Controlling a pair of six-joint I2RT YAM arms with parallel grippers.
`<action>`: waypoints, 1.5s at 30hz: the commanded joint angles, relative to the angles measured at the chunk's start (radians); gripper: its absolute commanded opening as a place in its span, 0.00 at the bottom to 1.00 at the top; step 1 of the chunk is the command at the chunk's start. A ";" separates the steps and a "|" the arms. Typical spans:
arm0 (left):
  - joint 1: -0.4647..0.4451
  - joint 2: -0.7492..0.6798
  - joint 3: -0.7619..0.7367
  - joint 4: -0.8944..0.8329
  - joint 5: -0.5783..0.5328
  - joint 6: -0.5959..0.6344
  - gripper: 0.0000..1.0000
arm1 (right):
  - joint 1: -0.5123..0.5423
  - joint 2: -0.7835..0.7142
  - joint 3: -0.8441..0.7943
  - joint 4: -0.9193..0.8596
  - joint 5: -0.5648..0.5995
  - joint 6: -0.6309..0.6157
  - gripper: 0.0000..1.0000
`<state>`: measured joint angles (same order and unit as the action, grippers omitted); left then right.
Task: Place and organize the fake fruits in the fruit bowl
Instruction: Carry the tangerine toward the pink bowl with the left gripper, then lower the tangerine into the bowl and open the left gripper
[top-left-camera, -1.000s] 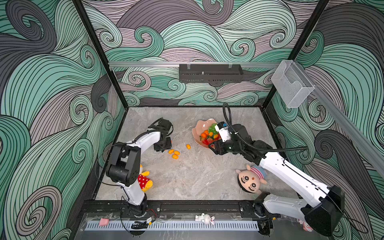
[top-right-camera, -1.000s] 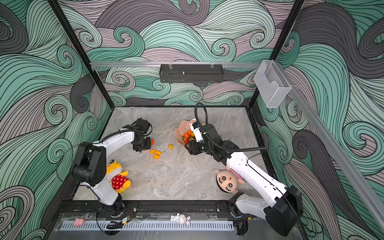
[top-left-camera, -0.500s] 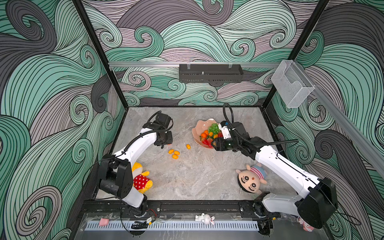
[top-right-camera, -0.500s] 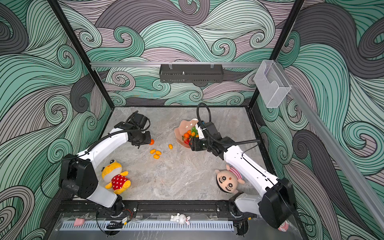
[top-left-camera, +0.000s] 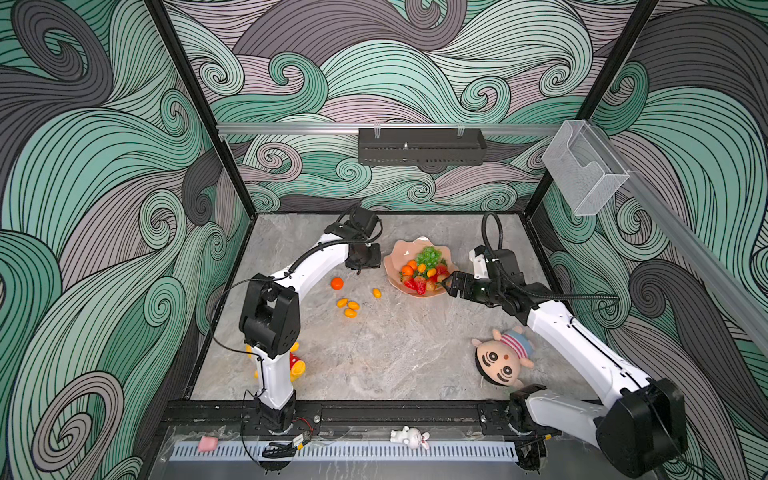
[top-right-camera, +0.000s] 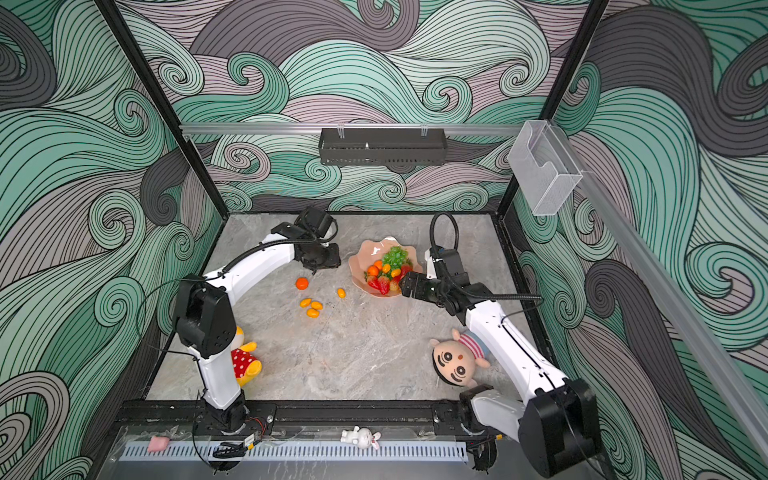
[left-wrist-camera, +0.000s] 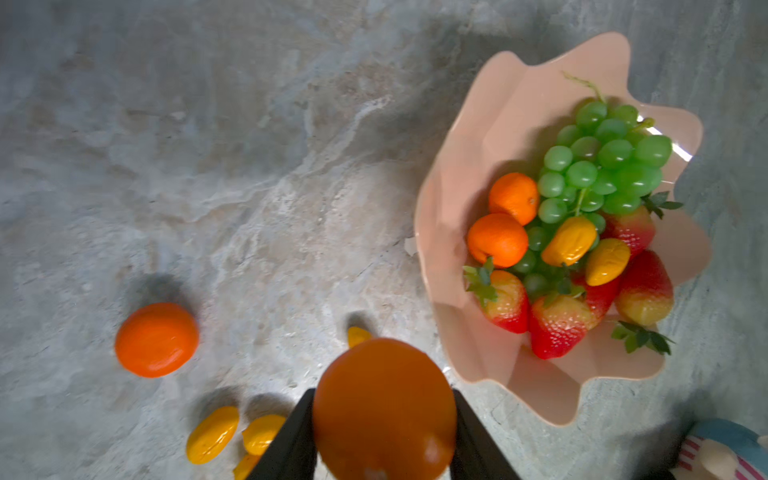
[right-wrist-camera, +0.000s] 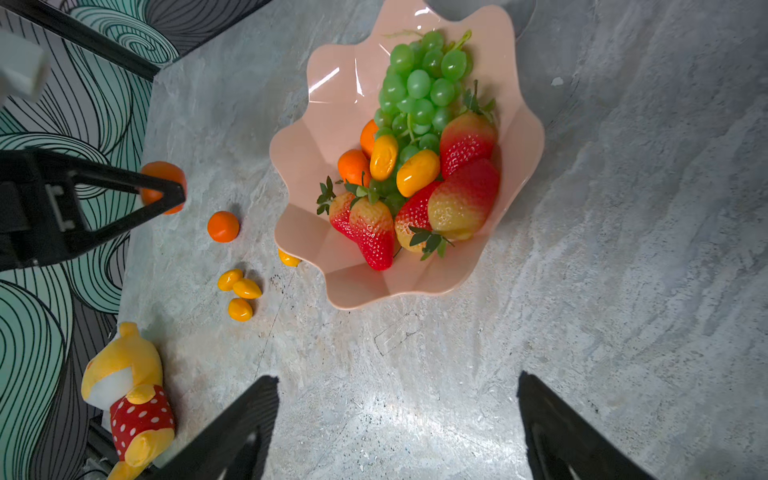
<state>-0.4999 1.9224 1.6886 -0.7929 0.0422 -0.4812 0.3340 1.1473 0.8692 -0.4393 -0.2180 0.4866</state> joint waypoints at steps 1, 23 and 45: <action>-0.025 0.076 0.114 -0.034 0.028 0.011 0.46 | -0.006 -0.062 -0.012 0.035 -0.002 0.016 0.98; -0.072 0.476 0.568 0.033 0.089 0.124 0.46 | -0.007 -0.183 -0.036 0.002 0.012 -0.041 1.00; -0.072 0.643 0.722 0.124 0.185 0.023 0.57 | -0.007 -0.207 -0.015 -0.035 -0.023 -0.036 1.00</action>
<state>-0.5644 2.5557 2.3615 -0.6655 0.2066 -0.4427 0.3317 0.9489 0.8383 -0.4622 -0.2241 0.4599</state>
